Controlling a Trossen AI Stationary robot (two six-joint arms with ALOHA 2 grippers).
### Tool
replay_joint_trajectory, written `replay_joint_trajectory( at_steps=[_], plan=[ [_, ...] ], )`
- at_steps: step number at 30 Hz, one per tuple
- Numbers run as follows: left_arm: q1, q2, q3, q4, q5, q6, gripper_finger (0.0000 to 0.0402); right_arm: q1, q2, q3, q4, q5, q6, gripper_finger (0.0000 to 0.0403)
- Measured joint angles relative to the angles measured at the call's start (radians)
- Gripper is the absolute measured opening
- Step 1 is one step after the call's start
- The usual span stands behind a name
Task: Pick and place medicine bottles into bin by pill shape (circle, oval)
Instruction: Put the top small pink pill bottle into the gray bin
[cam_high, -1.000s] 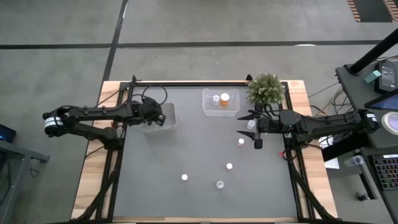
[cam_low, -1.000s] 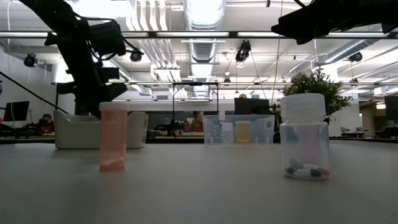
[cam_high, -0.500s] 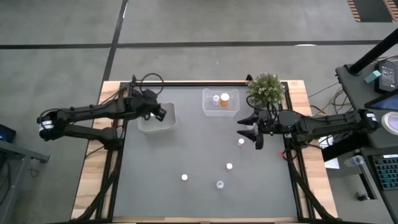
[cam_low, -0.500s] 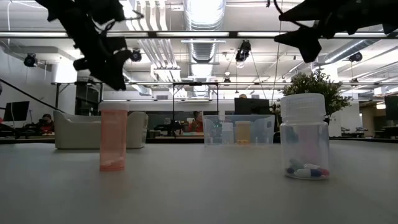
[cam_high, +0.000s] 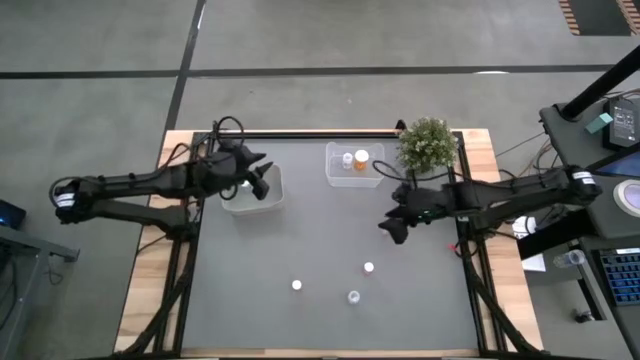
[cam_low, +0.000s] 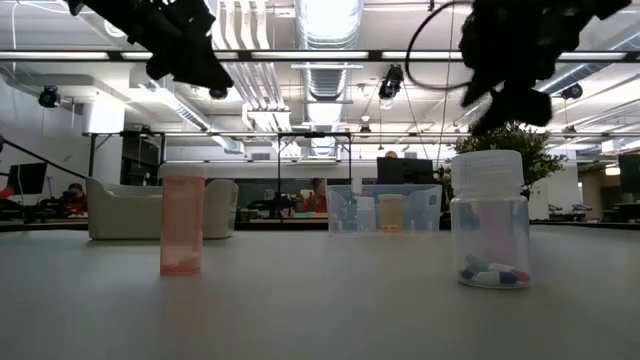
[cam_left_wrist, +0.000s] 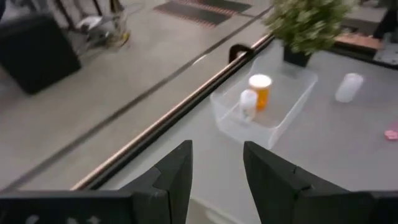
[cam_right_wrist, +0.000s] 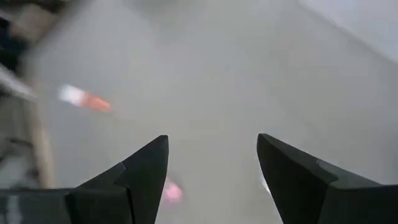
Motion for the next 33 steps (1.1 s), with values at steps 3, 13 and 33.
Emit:
replay_joint_trajectory(
  at_steps=[3, 13, 33],
  plan=[
    [-0.016, 0.011, 0.000, 0.025, 0.001, 0.032, 0.0128, 0.000, 0.111, 0.101, -0.229, 0.004, 0.064, 0.0237],
    [-0.022, 0.039, -0.001, 0.045, 0.001, 0.068, 0.0128, 0.000, 0.370, 0.295, -0.456, 0.008, 0.056, 0.0237],
    [-0.022, 0.036, -0.001, 0.047, 0.000, 0.074, 0.0128, -0.002, 0.578, 0.321, -0.485, 0.007, -0.005, 0.0207]
  ],
)
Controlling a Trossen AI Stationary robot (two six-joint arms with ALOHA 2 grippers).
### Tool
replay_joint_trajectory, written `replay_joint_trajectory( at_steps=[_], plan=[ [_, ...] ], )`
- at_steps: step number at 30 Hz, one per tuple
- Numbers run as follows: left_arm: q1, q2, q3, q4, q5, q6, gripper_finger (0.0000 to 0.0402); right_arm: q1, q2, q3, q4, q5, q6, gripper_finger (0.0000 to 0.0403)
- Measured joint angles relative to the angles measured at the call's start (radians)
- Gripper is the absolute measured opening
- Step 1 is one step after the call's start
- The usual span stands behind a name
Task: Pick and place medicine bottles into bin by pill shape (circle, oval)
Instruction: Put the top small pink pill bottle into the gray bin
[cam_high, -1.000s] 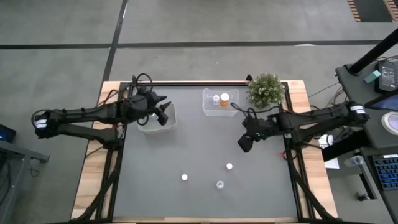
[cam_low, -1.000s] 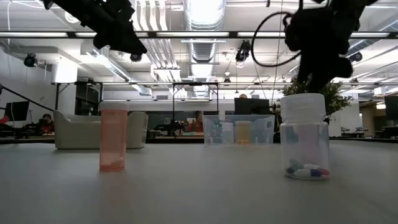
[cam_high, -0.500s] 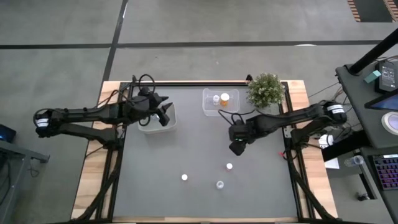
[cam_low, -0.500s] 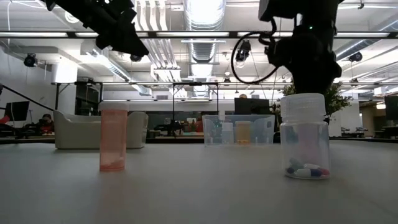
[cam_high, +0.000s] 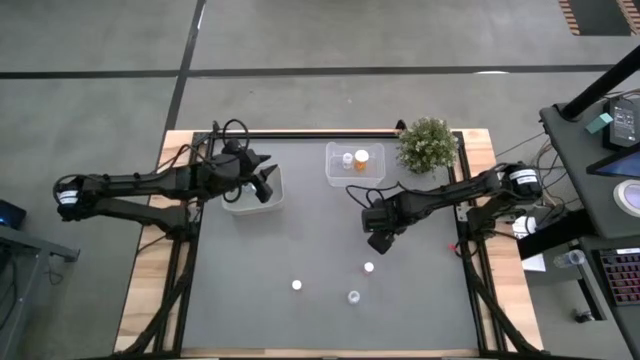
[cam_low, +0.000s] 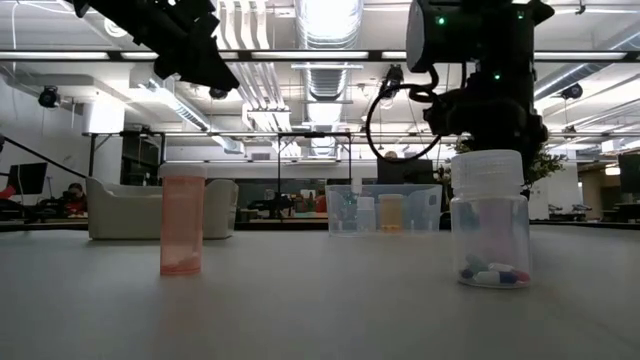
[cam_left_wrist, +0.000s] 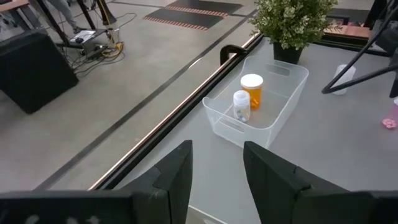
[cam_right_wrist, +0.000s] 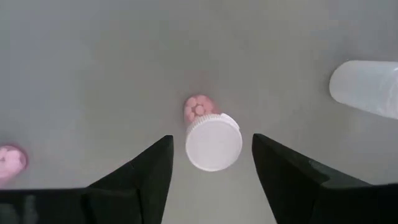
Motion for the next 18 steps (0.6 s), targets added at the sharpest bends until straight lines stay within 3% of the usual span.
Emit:
replay_joint_trajectory(
  at_steps=[13, 18],
  plan=[
    [0.000, 0.000, -0.009, 0.000, 0.000, -0.001, 0.0128, 0.000, -0.002, -0.001, 0.019, 0.000, -0.005, 0.0115],
    [0.000, 0.000, -0.012, 0.000, 0.000, -0.001, 0.0128, 0.000, -0.002, -0.001, 0.021, 0.001, -0.006, 0.0109]
  ],
)
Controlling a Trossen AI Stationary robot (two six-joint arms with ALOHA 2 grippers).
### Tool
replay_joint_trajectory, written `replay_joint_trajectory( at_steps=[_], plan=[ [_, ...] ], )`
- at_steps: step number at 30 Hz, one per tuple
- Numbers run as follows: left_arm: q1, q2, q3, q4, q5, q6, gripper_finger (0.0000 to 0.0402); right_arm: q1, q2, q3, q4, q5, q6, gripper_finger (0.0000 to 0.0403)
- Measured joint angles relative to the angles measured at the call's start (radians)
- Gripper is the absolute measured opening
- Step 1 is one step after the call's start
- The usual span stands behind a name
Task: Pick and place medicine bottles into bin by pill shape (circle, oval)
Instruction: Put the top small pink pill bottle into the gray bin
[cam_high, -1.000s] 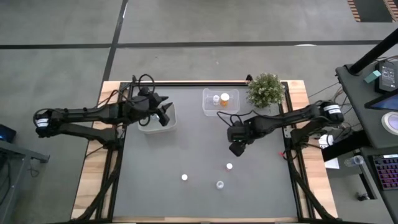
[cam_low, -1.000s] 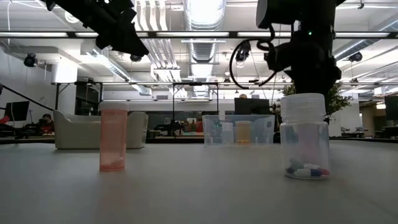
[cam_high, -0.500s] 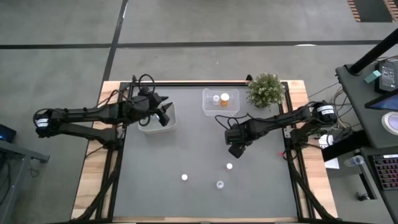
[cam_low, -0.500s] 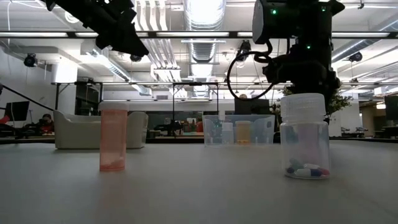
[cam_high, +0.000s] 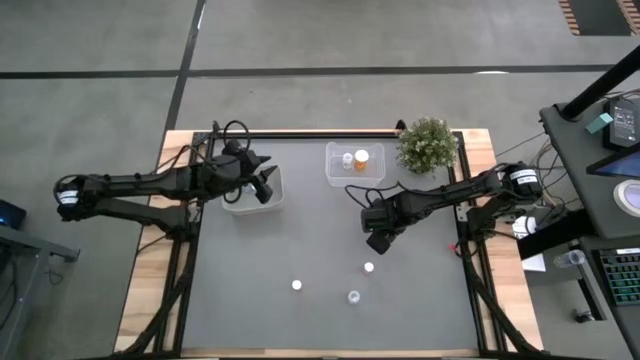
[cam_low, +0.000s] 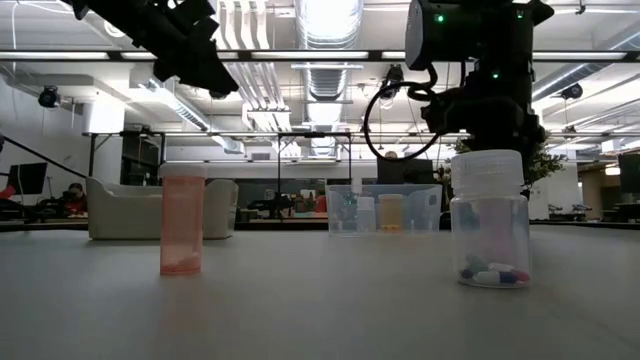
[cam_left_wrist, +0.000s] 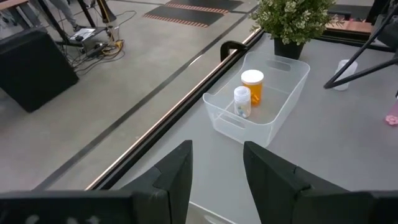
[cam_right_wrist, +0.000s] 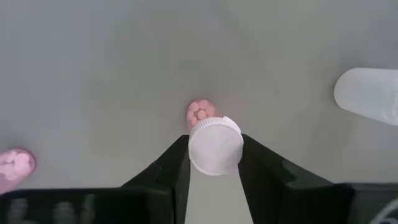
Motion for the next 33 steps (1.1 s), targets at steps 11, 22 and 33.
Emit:
replay_joint_trajectory(
  at_steps=[11, 22, 33],
  plan=[
    [-0.042, 0.003, -0.019, 0.045, 0.009, -0.009, 0.0128, 0.001, -0.035, -0.001, 0.195, -0.002, -0.123, 0.0116],
    [-0.134, 0.002, -0.024, 0.063, 0.013, -0.037, 0.0128, 0.003, -0.085, -0.018, 0.793, -0.002, -0.538, 0.0118],
    [-0.184, 0.000, -0.024, 0.103, 0.022, -0.036, 0.0128, 0.031, -0.080, -0.116, 1.423, -0.084, -0.903, 0.0118]
  ],
)
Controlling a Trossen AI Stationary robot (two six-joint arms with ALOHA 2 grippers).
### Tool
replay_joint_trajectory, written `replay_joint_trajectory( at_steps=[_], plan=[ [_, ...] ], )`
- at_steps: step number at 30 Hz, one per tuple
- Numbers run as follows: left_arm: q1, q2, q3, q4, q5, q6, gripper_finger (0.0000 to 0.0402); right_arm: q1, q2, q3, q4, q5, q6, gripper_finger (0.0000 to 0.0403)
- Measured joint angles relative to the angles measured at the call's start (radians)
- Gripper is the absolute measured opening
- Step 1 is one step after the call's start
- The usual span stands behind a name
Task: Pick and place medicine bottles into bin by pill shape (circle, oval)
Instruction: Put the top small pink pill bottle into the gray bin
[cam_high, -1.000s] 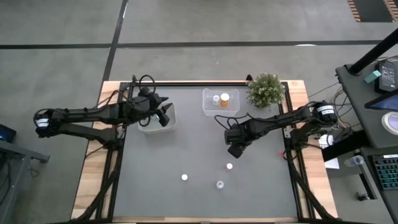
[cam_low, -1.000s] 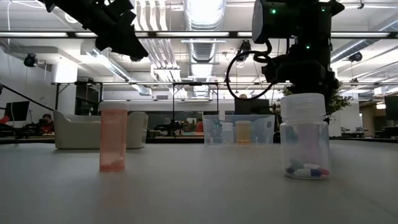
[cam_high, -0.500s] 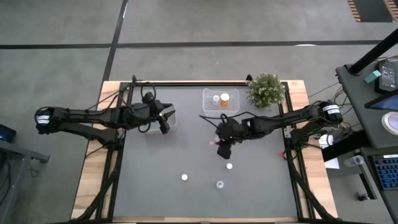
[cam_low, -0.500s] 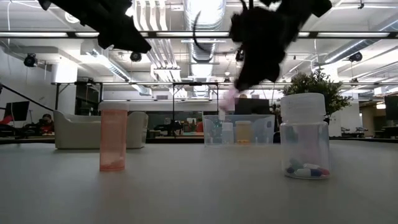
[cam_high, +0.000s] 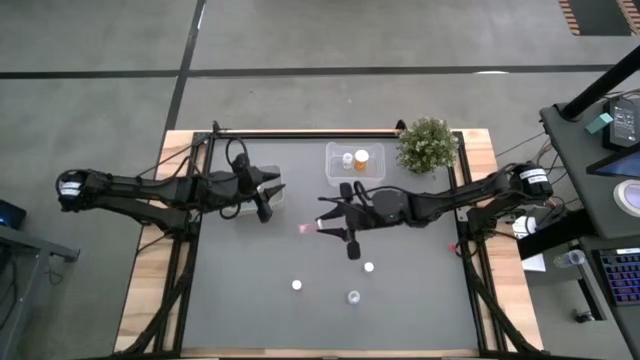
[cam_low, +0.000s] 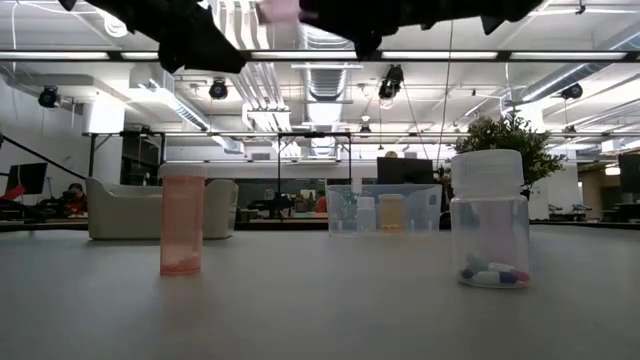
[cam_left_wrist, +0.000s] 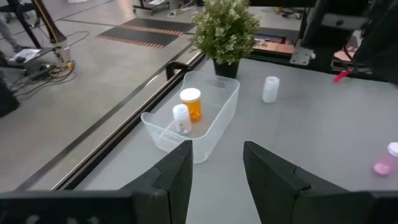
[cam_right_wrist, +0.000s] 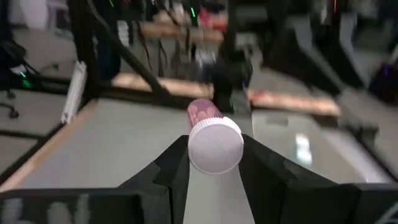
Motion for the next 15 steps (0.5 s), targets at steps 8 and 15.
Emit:
replay_joint_trajectory(
  at_steps=[8, 15],
  plan=[
    [-0.033, -0.002, 0.000, 0.002, 0.015, 0.005, 0.0128, 0.002, 0.002, -0.027, 0.069, -0.004, -0.014, 0.0117],
    [-0.064, -0.002, -0.008, 0.137, 0.342, 0.061, 0.0128, 0.002, 0.002, -0.028, 0.078, -0.004, -0.046, 0.0115]
  ],
)
